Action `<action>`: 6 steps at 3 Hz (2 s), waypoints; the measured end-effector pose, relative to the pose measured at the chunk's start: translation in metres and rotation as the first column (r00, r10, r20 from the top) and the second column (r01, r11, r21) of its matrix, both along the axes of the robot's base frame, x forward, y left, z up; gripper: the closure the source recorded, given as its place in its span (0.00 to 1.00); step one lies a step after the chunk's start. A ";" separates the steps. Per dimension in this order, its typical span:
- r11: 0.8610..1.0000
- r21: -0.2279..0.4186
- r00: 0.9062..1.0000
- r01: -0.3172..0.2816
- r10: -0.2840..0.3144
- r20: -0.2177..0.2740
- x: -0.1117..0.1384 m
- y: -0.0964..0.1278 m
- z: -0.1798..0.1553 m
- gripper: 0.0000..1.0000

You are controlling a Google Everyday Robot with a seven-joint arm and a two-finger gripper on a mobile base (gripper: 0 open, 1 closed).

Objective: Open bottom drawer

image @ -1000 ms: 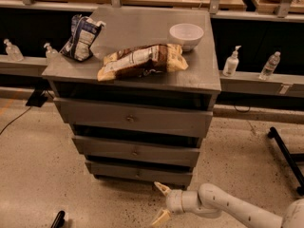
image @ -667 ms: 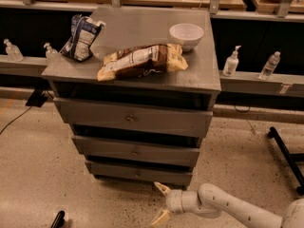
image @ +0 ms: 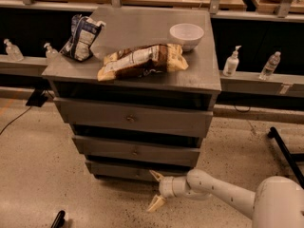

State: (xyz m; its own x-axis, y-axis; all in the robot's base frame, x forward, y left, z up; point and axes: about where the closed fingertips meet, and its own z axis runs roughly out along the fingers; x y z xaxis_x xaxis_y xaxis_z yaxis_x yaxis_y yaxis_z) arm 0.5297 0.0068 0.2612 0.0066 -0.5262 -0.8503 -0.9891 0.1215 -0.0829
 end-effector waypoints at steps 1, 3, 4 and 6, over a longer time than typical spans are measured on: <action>1.000 -0.028 0.999 0.002 -0.001 0.051 0.028 0.003 -0.012 0.00; 0.993 -0.120 0.997 0.004 0.005 0.077 0.034 0.003 -0.019 0.00; 0.921 -0.381 0.983 -0.076 0.132 0.124 0.015 -0.004 -0.038 0.00; 0.832 -0.555 0.942 0.012 0.176 0.284 0.022 -0.033 -0.055 0.00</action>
Offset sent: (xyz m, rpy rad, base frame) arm 0.0261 0.0025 -0.0109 -0.0261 -0.0471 -0.0014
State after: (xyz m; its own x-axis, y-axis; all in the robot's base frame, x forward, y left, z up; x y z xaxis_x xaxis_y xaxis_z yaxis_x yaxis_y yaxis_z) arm 0.5516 -0.0264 0.2066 0.2844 -0.8839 -0.3711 -0.9030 -0.1170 -0.4133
